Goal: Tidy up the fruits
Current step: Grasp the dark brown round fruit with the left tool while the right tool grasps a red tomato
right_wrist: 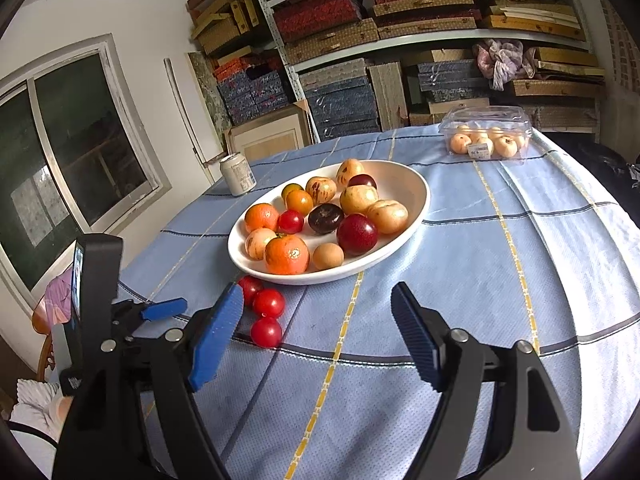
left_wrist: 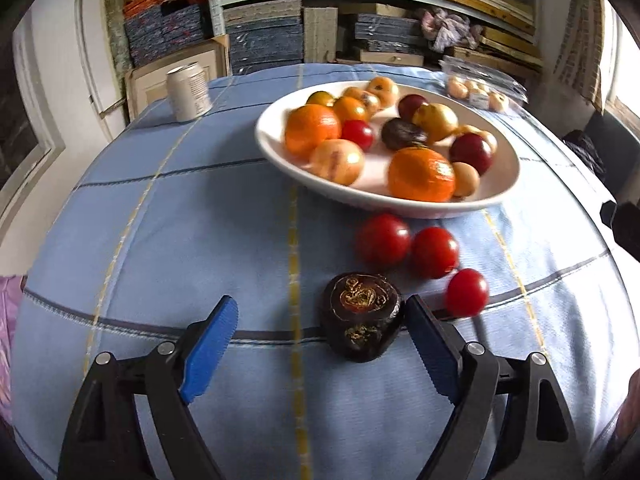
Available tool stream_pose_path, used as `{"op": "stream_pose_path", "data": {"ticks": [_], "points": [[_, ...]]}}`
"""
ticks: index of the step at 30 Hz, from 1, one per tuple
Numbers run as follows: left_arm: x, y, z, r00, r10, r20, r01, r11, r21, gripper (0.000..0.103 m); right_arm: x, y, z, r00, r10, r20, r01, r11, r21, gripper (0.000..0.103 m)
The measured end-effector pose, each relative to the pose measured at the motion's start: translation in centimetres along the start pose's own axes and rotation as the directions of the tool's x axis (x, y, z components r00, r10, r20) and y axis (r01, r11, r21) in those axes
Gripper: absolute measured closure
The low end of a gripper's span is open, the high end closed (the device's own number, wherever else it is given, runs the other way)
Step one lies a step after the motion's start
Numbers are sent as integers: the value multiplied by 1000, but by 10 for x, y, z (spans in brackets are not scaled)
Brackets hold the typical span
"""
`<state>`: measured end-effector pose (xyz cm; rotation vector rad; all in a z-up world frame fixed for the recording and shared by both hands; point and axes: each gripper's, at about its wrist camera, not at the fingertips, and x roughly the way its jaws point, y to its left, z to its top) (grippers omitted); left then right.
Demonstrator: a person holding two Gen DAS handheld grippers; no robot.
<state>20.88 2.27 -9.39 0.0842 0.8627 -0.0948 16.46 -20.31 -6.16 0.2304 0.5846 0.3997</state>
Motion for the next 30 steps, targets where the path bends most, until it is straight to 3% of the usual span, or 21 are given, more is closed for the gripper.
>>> {"op": "stream_pose_path", "data": {"ticks": [7, 11, 21, 23, 25, 30], "points": [[1, 17, 0, 1000, -7, -5, 7, 999, -44, 30, 5, 2, -2, 1000, 7, -26, -7, 1000, -6, 29], [5, 11, 0, 999, -30, -19, 29, 999, -22, 53, 7, 5, -4, 999, 7, -35, -8, 1000, -21, 29], [0, 13, 0, 1000, -17, 10, 17, 999, -35, 59, 15, 13, -9, 997, 7, -75, -11, 999, -45, 29], [-6, 16, 1, 999, 6, 39, -4, 999, -42, 59, 22, 20, -13, 994, 6, -112, -15, 997, -75, 29], [-10, 18, 3, 998, 15, 59, -12, 998, -55, 59, 33, 32, -17, 987, 8, -158, -27, 992, -122, 37], [-12, 20, 4, 998, 7, 64, -3, 998, -62, 59, 63, 59, -24, 968, -31, -250, -29, 972, -235, 43]]}}
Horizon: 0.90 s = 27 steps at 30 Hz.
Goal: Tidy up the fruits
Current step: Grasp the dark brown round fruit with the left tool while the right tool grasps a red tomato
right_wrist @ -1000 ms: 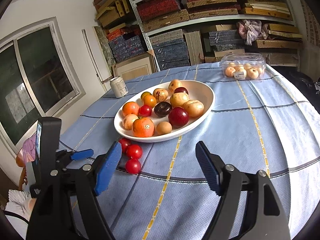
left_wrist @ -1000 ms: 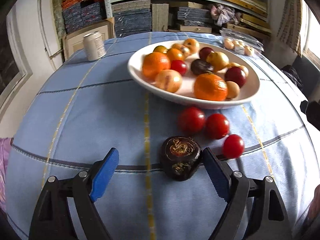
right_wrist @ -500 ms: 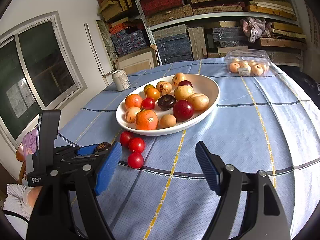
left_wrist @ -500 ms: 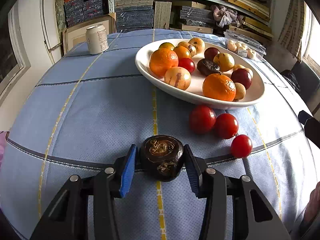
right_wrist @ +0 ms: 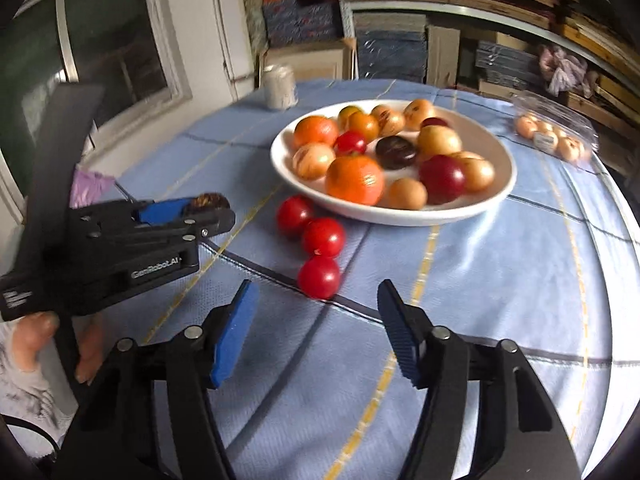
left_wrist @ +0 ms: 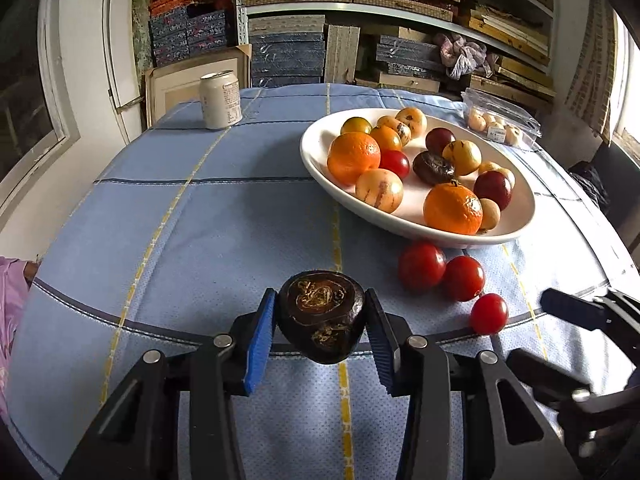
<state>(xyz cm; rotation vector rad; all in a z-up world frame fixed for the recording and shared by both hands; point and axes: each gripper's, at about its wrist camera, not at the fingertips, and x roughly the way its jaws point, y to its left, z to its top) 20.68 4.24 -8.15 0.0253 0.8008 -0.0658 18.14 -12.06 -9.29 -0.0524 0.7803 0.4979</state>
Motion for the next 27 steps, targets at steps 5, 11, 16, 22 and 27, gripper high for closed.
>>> {"op": "stream_pose_path", "data": {"ticks": [5, 11, 16, 22, 27], "points": [[0, 0, 0, 1000, -9, -1, 9, 1000, 1, 59, 21, -4, 8, 998, -5, -55, 7, 1000, 26, 58], [1, 0, 0, 1000, -16, -7, 16, 1000, 1, 59, 31, -7, 8, 997, 7, -82, -4, 999, 35, 71], [1, -2, -1, 1000, -11, -4, 11, 1000, 6, 59, 31, -8, 8, 996, 17, -82, -14, 999, 38, 77], [2, -2, -2, 1000, -1, -1, 1, 1000, 13, 59, 29, -9, 8, 997, 27, -69, -24, 999, 45, 78], [-2, -6, -1, 1000, 9, 13, -9, 1000, 26, 59, 15, -13, 7, 999, 32, -37, -30, 998, 58, 78]]}}
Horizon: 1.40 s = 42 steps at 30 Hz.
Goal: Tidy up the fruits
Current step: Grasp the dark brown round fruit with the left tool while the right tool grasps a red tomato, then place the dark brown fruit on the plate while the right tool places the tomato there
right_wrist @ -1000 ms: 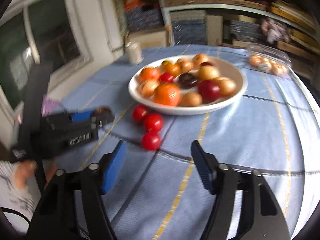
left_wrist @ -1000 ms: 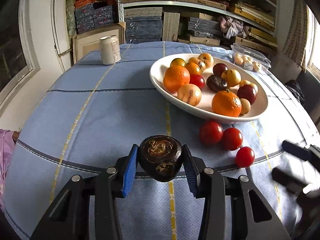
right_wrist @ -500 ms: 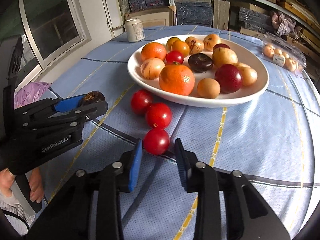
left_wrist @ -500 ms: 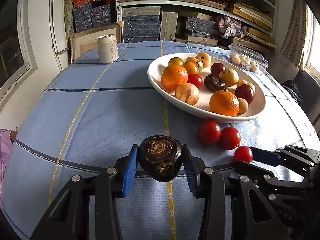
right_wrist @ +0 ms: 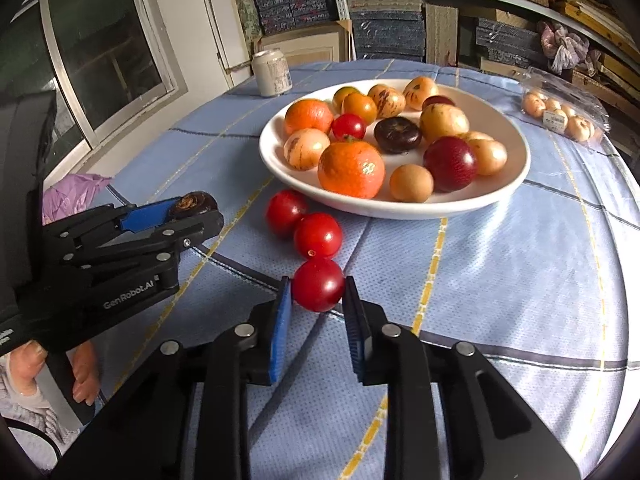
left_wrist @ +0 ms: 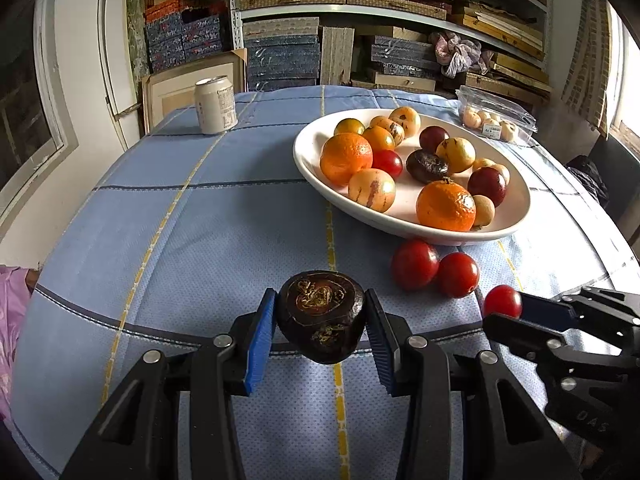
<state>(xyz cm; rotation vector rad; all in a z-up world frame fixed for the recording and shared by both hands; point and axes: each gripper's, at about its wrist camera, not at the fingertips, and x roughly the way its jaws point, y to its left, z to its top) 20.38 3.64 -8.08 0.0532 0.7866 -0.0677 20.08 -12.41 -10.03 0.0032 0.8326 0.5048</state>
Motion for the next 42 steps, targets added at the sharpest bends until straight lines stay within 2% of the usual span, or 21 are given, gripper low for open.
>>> {"op": "stream_pose_path", "data": {"ticks": [10, 23, 30, 40, 42], "points": [[-7, -18, 13, 999, 22, 34, -24, 998, 60, 59, -51, -21, 23, 993, -20, 119, 16, 999, 34, 78], [-1, -48, 71, 995, 18, 97, -31, 990, 135, 59, -73, -62, 78, 975, -71, 209, 57, 996, 72, 79], [23, -61, 103, 995, 3, 101, -18, 988, 153, 59, -49, -82, 108, 976, -80, 203, 61, 993, 97, 79], [77, -69, 113, 999, -22, 27, 18, 990, 143, 59, 22, -102, 124, 990, -99, 96, 89, 991, 104, 78], [80, -69, 114, 999, -15, 46, 9, 990, 142, 54, 34, -104, 123, 993, -97, 71, 90, 992, 93, 77]]}}
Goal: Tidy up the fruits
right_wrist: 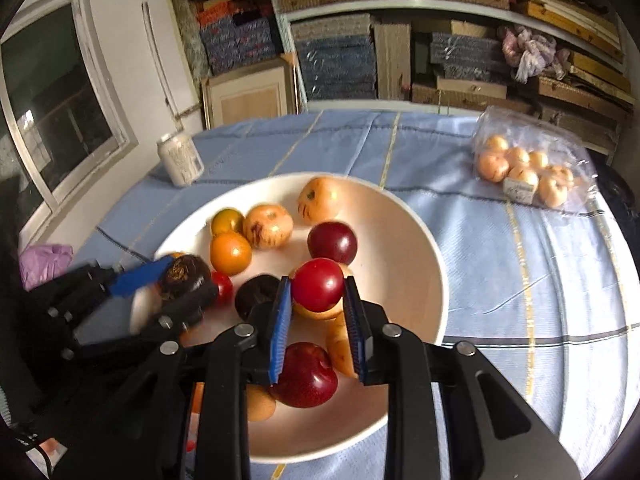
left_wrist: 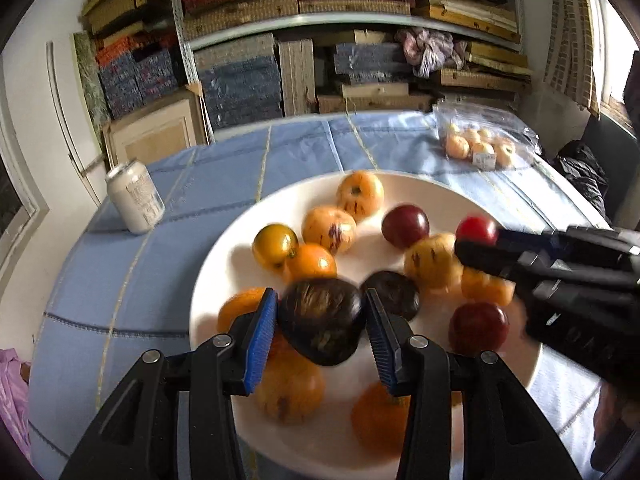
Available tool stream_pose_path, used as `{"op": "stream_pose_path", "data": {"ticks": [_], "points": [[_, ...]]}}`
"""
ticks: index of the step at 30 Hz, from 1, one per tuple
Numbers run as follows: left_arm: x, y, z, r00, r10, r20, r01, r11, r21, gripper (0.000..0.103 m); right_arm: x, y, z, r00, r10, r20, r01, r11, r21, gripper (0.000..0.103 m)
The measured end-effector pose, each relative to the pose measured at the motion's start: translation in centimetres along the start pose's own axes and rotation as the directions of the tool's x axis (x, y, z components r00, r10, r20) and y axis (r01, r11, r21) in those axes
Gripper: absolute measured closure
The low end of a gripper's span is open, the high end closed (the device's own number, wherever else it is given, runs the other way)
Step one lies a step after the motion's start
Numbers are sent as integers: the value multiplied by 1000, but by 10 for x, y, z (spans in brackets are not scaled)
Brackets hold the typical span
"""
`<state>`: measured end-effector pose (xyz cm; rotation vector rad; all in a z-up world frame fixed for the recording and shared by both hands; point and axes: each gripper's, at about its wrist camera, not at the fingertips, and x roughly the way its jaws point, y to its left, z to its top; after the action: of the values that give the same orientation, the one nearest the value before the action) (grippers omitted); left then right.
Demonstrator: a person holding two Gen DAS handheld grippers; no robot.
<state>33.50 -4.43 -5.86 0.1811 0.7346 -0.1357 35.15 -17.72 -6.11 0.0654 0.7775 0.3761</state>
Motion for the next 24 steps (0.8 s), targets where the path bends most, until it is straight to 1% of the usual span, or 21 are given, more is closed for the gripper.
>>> {"op": "stream_pose_path", "data": {"ticks": [1, 2, 4, 6, 7, 10, 14, 16, 17, 19, 24], "points": [[0, 1, 1, 1000, -3, 4, 3, 1000, -5, 45, 4, 0, -2, 1000, -10, 1, 10, 1000, -4, 77], [-1, 3, 1, 1000, -5, 5, 5, 1000, -13, 43, 6, 0, -3, 1000, -18, 0, 18, 1000, -10, 76], [-1, 7, 2, 1000, -13, 1, 13, 999, -31, 43, 8, -1, -5, 1000, -20, 1, 20, 1000, -6, 67], [-3, 13, 3, 1000, -16, -4, 16, 998, -57, 36, 5, -4, -6, 1000, -14, 11, 14, 1000, 5, 62], [-5, 16, 3, 1000, -18, -2, 18, 998, -65, 30, 2, -5, -5, 1000, -13, 16, 13, 1000, 7, 62], [-18, 28, 5, 1000, -19, 4, 19, 995, -93, 29, -17, -4, -1, 999, -12, 49, 11, 1000, 9, 62], [-47, 44, 5, 999, 5, 35, -2, 994, -105, 29, -68, 8, 4, 989, 7, 145, -5, 1000, -9, 61], [-60, 49, 1, 999, 16, 47, -11, 995, -104, 29, -89, 15, 1, 983, 19, 180, -15, 1000, -21, 53], [-67, 52, -4, 999, 23, 48, -18, 995, -102, 29, -103, 20, -5, 978, 30, 206, -25, 999, -27, 51], [-75, 55, -16, 999, 28, 42, -24, 995, -101, 29, -118, 27, -16, 973, 48, 226, -42, 999, -31, 49], [-81, 56, -50, 1000, 15, 4, -14, 994, -109, 29, -137, 39, -53, 969, 80, 232, -80, 997, -11, 49]]}}
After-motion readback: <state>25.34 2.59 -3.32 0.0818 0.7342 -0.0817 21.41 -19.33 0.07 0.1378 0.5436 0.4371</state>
